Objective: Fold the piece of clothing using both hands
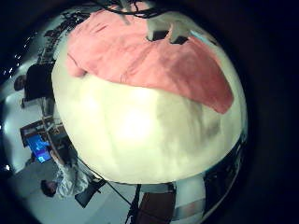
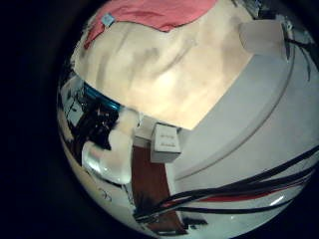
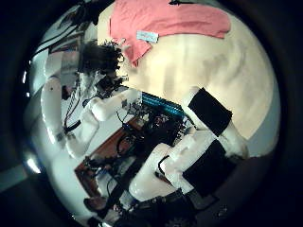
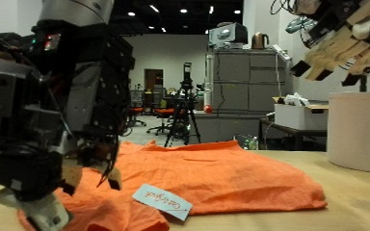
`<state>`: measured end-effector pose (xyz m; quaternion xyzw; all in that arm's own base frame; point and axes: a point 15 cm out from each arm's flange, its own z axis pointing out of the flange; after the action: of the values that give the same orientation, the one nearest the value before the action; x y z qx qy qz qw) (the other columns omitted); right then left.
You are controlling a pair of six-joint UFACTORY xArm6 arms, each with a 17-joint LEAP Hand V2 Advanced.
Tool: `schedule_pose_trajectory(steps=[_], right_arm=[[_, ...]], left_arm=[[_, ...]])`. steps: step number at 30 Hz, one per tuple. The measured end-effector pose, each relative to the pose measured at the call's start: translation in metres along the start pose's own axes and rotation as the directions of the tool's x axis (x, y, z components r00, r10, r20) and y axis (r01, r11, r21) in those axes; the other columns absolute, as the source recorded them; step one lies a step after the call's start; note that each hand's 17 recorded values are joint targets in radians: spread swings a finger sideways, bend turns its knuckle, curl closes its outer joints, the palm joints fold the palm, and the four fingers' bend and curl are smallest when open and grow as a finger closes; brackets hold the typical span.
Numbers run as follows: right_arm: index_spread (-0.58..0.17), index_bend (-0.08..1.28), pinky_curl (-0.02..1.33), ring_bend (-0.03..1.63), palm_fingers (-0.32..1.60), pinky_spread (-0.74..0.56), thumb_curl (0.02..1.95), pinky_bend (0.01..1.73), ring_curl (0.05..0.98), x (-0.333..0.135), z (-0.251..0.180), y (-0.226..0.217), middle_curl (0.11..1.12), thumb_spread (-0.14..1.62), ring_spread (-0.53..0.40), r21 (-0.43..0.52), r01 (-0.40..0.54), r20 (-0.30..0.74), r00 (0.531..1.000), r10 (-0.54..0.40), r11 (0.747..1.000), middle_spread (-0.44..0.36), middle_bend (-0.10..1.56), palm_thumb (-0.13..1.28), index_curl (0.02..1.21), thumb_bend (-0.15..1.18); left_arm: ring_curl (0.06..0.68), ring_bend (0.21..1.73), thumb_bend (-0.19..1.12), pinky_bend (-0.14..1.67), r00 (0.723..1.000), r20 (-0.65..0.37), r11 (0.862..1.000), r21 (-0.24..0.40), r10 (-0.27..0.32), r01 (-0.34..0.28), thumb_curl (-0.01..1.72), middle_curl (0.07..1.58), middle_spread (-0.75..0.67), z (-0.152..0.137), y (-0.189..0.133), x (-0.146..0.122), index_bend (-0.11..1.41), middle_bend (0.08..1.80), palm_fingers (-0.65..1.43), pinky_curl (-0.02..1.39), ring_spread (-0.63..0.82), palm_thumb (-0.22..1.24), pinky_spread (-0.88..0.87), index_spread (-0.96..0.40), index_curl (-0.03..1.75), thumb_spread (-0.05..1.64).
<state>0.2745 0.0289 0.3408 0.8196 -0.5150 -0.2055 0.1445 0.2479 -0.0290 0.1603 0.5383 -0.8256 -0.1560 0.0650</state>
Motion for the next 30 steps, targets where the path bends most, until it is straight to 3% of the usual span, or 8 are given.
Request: schedule_pose_trajectory(steps=[6, 11, 14, 15, 16, 18, 22, 30], right_arm=[[-0.264, 0.22, 0.21, 0.19, 0.32, 0.38, 0.27, 0.18, 0.232, 0.006, 0.006, -0.015, 0.36, 1.35, 0.201, -0.008, 0.004, 0.001, 1.0, -0.004, 1.0, 0.055, 0.21, 0.79, 0.41, -0.01], [-0.261, 0.22, 0.21, 0.19, 0.33, 0.38, 0.27, 0.18, 0.231, 0.009, 0.01, -0.021, 0.36, 1.35, 0.201, -0.015, 0.018, 0.005, 1.0, -0.018, 1.0, 0.055, 0.2, 0.79, 0.41, -0.01], [-0.259, 0.21, 0.21, 0.19, 0.33, 0.38, 0.27, 0.18, 0.23, 0.009, 0.01, -0.022, 0.36, 1.35, 0.201, -0.015, 0.028, 0.006, 1.0, -0.028, 0.999, 0.055, 0.2, 0.79, 0.41, -0.01], [-0.255, 0.21, 0.21, 0.19, 0.33, 0.38, 0.27, 0.18, 0.23, 0.009, 0.01, -0.022, 0.37, 1.35, 0.201, -0.015, 0.03, 0.007, 1.0, -0.03, 0.999, 0.055, 0.2, 0.79, 0.41, -0.01], [-0.253, 0.21, 0.21, 0.19, 0.33, 0.38, 0.27, 0.18, 0.23, 0.011, 0.01, -0.022, 0.37, 1.35, 0.201, -0.011, 0.031, 0.007, 1.0, -0.031, 0.999, 0.055, 0.2, 0.79, 0.41, -0.01], [-0.252, 0.22, 0.2, 0.19, 0.33, 0.38, 0.27, 0.17, 0.229, 0.016, 0.009, -0.023, 0.37, 1.34, 0.201, 0.0, 0.028, 0.006, 1.0, -0.028, 1.0, 0.055, 0.2, 0.79, 0.42, -0.01], [-0.251, 0.22, 0.2, 0.2, 0.33, 0.38, 0.27, 0.17, 0.23, 0.025, 0.008, -0.019, 0.37, 1.34, 0.198, 0.006, 0.015, 0.014, 1.0, -0.016, 1.0, 0.055, 0.21, 0.8, 0.42, -0.01], [-0.251, 0.2, 0.2, 0.22, 0.37, 0.37, 0.28, 0.18, 0.241, 0.036, 0.015, -0.032, 0.37, 1.32, 0.184, 0.009, 0.01, 0.017, 1.0, -0.01, 1.0, 0.05, 0.21, 0.83, 0.41, 0.0]], left_arm=[[0.232, 0.51, -0.03, 0.3, 0.995, 0.08, 0.998, -0.006, -0.056, 0.057, 0.3, 0.35, 0.21, 0.019, -0.016, -0.01, 0.16, 0.3, 0.11, 0.3, 0.44, 0.3, 0.4, 0.2, 0.26, 0.94], [0.225, 0.53, -0.03, 0.25, 0.994, 0.078, 0.997, 0.032, -0.075, 0.073, 0.31, 0.43, 0.03, 0.025, -0.029, -0.006, 0.19, 0.54, 0.42, 0.28, 0.2, 0.29, 0.21, 0.12, 0.29, 0.92], [0.258, 0.66, -0.01, 0.39, 0.993, 0.071, 0.993, 0.08, -0.09, 0.085, 0.32, 0.51, -0.08, 0.022, -0.04, -0.006, 0.17, 0.68, 0.72, 0.31, -0.03, 0.34, -0.05, 0.03, 0.29, 0.93], [0.307, 0.78, 0.02, 0.49, 0.993, 0.069, 0.991, 0.098, -0.096, 0.089, 0.33, 0.54, -0.13, 0.02, -0.044, -0.006, 0.18, 0.71, 0.9, 0.34, -0.14, 0.41, -0.15, 0.0, 0.3, 0.95], [0.31, 0.84, 0.05, 0.54, 0.993, 0.061, 0.989, 0.113, -0.104, 0.096, 0.34, 0.55, -0.17, 0.017, -0.046, -0.007, 0.18, 0.72, 0.98, 0.35, -0.21, 0.49, -0.24, -0.03, 0.3, 0.97], [0.385, 0.98, 0.11, 0.72, 0.992, 0.048, 0.984, 0.142, -0.117, 0.109, 0.38, 0.61, -0.23, 0.008, -0.05, -0.007, 0.21, 0.76, 1.15, 0.42, -0.32, 0.64, -0.38, -0.11, 0.32, 1.01], [0.474, 1.15, 0.14, 0.97, 0.993, 0.025, 0.976, 0.187, -0.117, 0.11, 0.45, 0.72, -0.34, -0.013, -0.052, -0.005, 0.33, 0.82, 1.22, 0.53, -0.42, 0.77, -0.54, -0.24, 0.39, 1.01], [0.541, 1.3, 0.1, 1.17, 0.994, 0.003, 0.986, 0.13, -0.108, 0.107, 0.57, 0.87, -0.47, -0.045, -0.033, -0.01, 0.55, 0.92, 1.11, 0.61, -0.45, 0.83, -0.61, -0.47, 0.58, 0.99]])
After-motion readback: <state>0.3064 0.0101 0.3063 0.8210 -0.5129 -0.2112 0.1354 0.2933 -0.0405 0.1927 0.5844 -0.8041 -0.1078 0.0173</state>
